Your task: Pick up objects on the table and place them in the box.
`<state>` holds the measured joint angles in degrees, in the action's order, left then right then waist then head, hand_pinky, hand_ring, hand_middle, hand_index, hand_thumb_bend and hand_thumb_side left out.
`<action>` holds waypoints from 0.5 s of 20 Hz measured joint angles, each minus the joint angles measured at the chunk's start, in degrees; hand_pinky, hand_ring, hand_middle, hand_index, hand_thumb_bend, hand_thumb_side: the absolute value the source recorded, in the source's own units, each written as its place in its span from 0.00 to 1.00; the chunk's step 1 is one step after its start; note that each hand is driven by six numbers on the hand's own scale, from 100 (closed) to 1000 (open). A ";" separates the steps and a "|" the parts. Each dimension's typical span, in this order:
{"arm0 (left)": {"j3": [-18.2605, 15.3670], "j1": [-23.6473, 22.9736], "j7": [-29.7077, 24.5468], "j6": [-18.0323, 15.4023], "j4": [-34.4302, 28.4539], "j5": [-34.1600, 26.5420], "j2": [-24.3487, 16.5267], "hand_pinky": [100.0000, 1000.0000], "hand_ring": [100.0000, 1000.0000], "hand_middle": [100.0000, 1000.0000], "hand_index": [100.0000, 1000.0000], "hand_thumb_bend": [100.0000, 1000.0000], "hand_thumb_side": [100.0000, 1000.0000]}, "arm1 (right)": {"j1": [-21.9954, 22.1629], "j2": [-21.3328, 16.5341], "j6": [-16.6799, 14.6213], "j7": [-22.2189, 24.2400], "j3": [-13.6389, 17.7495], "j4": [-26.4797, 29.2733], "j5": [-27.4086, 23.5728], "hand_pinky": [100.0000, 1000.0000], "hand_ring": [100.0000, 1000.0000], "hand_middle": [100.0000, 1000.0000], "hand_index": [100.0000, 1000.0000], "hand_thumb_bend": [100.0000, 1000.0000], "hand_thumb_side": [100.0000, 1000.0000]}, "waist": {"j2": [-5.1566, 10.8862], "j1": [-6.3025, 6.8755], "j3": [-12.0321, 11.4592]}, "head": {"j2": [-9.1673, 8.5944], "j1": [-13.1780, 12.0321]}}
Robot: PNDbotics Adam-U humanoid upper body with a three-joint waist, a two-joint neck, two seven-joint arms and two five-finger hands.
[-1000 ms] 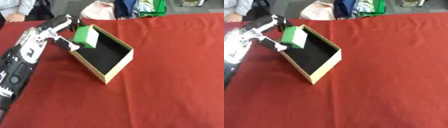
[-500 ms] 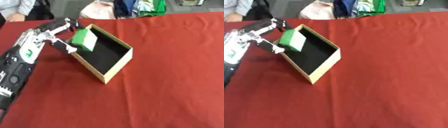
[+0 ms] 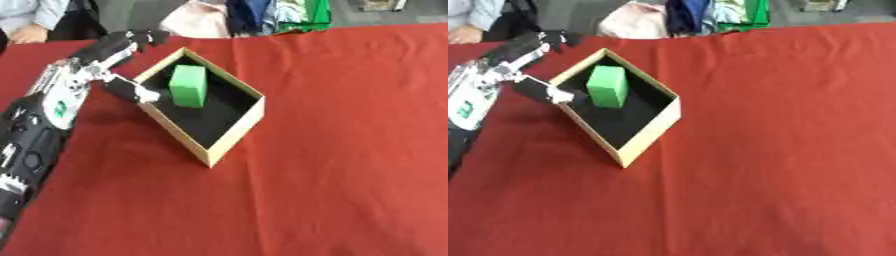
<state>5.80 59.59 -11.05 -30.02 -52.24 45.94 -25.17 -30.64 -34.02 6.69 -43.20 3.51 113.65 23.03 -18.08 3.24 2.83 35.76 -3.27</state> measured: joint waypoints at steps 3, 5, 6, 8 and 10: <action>-0.43 0.01 1.64 0.65 -0.24 -0.12 0.09 0.74 0.85 0.86 1.00 0.58 0.49 | 0.19 0.00 0.08 0.05 0.00 0.00 0.00 0.74 0.70 0.72 0.70 0.00 0.00 | 0.00 0.03 0.03 | 0.01 0.00; -0.47 0.01 2.90 1.07 -0.77 -0.34 0.21 0.72 0.84 0.84 1.00 0.54 0.45 | 0.21 0.00 0.10 0.06 0.01 0.00 0.00 0.74 0.70 0.72 0.70 0.00 0.00 | 0.00 0.11 0.03 | 0.01 0.00; -0.56 0.01 3.57 1.31 -1.20 -0.59 0.26 0.71 0.83 0.83 1.00 0.52 0.43 | 0.21 0.00 0.10 0.06 0.01 0.00 0.00 0.74 0.70 0.72 0.70 0.00 0.00 | 0.00 0.12 0.02 | 0.01 0.00; -1.11 -0.01 4.98 2.06 -2.53 -1.45 0.39 0.68 0.80 0.78 1.00 0.42 0.28 | 0.21 0.00 0.11 0.05 0.02 0.00 0.00 0.74 0.70 0.72 0.70 0.00 0.00 | 0.00 0.12 -0.08 | 0.02 0.02; -1.91 -0.04 6.53 3.06 -4.45 -2.83 0.40 0.68 0.79 0.78 1.00 0.39 0.23 | 0.21 0.00 0.12 0.05 0.03 0.00 0.00 0.74 0.70 0.72 0.70 0.00 0.00 | 0.00 0.12 -0.26 | 0.05 0.19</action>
<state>3.89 59.55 -4.52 -26.96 -56.69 43.11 -24.77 -30.43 -34.01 6.80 -43.15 3.54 113.65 23.03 -18.08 3.36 2.57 35.81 -3.08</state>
